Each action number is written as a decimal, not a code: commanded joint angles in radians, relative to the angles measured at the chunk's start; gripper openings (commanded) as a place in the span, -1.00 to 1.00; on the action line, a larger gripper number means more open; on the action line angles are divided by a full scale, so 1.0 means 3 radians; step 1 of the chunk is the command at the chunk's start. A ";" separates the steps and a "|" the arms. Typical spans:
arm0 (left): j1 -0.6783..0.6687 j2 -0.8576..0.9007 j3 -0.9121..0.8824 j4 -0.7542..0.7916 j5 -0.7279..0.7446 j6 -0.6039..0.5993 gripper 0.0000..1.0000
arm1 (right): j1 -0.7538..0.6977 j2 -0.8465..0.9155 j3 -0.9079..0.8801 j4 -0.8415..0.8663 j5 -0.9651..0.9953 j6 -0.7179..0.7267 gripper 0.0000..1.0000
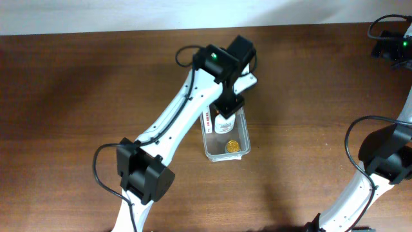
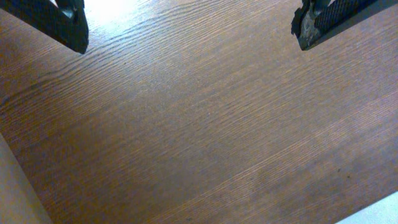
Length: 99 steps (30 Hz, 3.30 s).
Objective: Pack container
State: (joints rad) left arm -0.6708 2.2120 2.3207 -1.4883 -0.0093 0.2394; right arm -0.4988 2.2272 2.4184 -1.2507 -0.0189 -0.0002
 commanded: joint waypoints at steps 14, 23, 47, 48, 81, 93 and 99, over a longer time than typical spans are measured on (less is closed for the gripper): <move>0.0783 -0.0254 0.1044 -0.0493 -0.0572 -0.0950 0.84 | 0.0004 0.0010 0.0065 0.0008 0.0017 0.0019 0.97; 0.1480 -0.0622 0.1044 -0.0665 -0.0575 -0.1120 0.98 | 0.0004 0.0010 0.0065 0.0008 0.0017 0.0019 0.96; 0.3321 -0.0966 0.0938 -0.0664 0.0051 -0.1011 0.99 | 0.0004 0.0010 0.0065 0.0008 0.0017 0.0019 0.97; 0.3321 -0.0966 0.0938 -0.0664 0.0106 -0.1011 0.99 | 0.0004 0.0010 0.0065 0.0008 0.0017 0.0019 0.97; 0.3024 -0.2532 -0.1986 0.1918 0.0632 -0.0718 0.99 | 0.0003 0.0010 0.0065 0.0008 0.0017 0.0019 0.97; 0.3024 -0.4362 -0.5458 0.4775 0.0633 -0.0722 0.99 | 0.0004 0.0010 0.0065 0.0008 0.0017 0.0019 0.97; 0.3024 -0.5124 -0.6605 0.5843 0.0558 -0.0947 0.99 | 0.0004 0.0010 0.0065 0.0008 0.0017 0.0019 0.97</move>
State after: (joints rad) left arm 0.2359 0.7860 0.4793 0.1860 0.1753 0.0013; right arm -0.4988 2.2272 2.4184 -1.2514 -0.0185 -0.0002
